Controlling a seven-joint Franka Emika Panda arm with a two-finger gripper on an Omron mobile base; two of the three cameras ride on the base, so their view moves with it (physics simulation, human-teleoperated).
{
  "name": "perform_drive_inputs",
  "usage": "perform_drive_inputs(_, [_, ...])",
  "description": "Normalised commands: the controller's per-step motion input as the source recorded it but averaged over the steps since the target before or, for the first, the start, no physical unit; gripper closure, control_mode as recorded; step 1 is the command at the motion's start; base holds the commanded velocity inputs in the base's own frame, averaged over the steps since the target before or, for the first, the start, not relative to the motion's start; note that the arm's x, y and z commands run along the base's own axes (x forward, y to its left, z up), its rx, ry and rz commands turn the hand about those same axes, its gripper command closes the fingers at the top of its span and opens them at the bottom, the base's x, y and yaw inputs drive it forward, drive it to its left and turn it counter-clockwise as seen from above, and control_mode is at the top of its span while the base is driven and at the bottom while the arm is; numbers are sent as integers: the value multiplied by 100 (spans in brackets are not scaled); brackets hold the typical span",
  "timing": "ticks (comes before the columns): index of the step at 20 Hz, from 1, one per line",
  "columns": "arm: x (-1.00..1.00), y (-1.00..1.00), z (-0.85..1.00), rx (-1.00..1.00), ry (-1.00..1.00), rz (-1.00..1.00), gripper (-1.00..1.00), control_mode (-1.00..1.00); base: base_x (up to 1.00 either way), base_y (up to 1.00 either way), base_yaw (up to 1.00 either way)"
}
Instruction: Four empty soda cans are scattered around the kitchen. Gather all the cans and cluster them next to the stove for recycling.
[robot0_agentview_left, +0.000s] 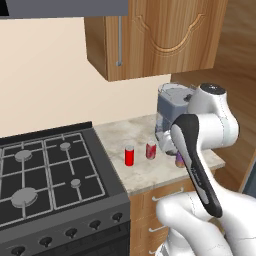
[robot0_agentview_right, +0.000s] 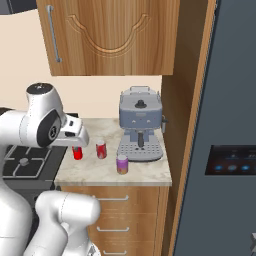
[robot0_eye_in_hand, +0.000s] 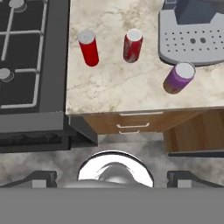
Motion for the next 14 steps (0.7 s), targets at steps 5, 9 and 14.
perform_drive_inputs(5, [-17,-1,9,0,0,0,-100,-100,0,0,0])
perform_drive_inputs(9, [-8,0,0,0,0,0,-100,100,-42,0,0])
perform_drive_inputs(14, [0,0,0,0,0,0,-100,100,-81,1,0])
